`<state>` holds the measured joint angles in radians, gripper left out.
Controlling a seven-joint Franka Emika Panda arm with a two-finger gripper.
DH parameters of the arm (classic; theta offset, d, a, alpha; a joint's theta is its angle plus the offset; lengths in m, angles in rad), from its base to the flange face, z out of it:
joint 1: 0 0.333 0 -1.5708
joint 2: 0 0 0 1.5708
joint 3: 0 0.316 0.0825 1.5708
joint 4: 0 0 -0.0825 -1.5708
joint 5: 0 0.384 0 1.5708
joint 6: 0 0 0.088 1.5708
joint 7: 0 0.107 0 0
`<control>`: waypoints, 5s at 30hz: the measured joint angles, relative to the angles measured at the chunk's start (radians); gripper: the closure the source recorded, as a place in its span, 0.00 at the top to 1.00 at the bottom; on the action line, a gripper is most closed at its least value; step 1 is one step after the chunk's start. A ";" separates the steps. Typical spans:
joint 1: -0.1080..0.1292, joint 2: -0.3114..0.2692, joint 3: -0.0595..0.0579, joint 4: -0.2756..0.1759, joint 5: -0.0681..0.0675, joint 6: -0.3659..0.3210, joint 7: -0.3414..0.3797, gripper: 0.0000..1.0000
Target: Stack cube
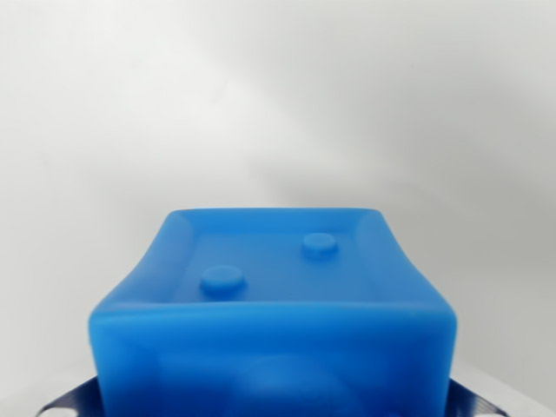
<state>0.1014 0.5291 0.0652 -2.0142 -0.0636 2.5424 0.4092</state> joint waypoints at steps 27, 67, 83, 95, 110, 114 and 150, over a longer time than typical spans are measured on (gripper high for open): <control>-0.002 -0.151 0.002 -0.016 0.022 -0.132 -0.006 0.00; -0.021 -0.300 -0.052 -0.258 0.054 -0.046 0.157 0.00; -0.028 -0.358 -0.078 -0.348 0.063 -0.015 0.223 0.00; -0.037 -0.405 -0.099 -0.416 0.067 0.008 0.276 0.00; -0.054 -0.460 -0.123 -0.496 0.068 0.031 0.341 0.00; -0.057 -0.472 -0.129 -0.514 0.068 0.037 0.357 0.00; -0.120 -0.594 -0.180 -0.677 0.053 0.079 0.500 0.00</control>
<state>-0.0189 -0.0647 -0.1151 -2.6914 -0.0106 2.6212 0.9094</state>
